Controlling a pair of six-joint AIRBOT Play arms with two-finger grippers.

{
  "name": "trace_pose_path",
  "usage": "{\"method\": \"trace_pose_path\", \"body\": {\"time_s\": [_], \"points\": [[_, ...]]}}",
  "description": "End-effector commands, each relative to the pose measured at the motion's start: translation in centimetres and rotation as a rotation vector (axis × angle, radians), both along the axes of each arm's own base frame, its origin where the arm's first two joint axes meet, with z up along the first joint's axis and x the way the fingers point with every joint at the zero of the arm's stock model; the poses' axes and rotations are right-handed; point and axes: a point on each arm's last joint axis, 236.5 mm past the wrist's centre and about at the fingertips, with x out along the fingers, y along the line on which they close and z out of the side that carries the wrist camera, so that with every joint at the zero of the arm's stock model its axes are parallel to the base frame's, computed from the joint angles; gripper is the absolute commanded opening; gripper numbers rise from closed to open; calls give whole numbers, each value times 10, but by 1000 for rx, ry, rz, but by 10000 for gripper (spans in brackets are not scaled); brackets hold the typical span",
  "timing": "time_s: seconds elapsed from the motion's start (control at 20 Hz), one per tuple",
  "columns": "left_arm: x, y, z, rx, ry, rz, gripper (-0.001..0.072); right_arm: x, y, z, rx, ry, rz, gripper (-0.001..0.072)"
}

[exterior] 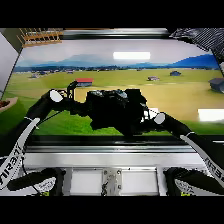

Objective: Fold the clothes and pants, and hang the long-sleeved shirts on hangers.

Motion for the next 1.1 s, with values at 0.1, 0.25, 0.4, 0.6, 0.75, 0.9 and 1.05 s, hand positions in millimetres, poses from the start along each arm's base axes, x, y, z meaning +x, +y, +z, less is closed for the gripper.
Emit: {"method": "trace_pose_path", "body": {"time_s": [0.1, 0.25, 0.4, 0.6, 0.75, 0.9, 1.05], "points": [[23, 31, 55, 24, -138, 24, 9, 46, -18, 49, -58, -184, 47, 16], [44, 72, 171, 32, -382, 81, 9, 104, -107, 168, -270, -450, 27, 16], [27, 91, 297, 40, -674, 122, 9, 127, -173, 338, -345, -811, -160, 16], [-38, 89, 415, 41, -993, 130, 9, 75, -207, 515, -381, -1236, -335, 16], [-87, 86, 452, 40, -1125, 129, 9, 29, -208, 573, -384, -1420, -392, 16], [-125, 84, 457, 27, -1176, 141, 9, 0, -204, 590, -383, -1483, -402, 16], [-151, 82, 459, -5, -1201, 170, 9, -12, -204, 596, -388, -1508, -407, 16]]}}
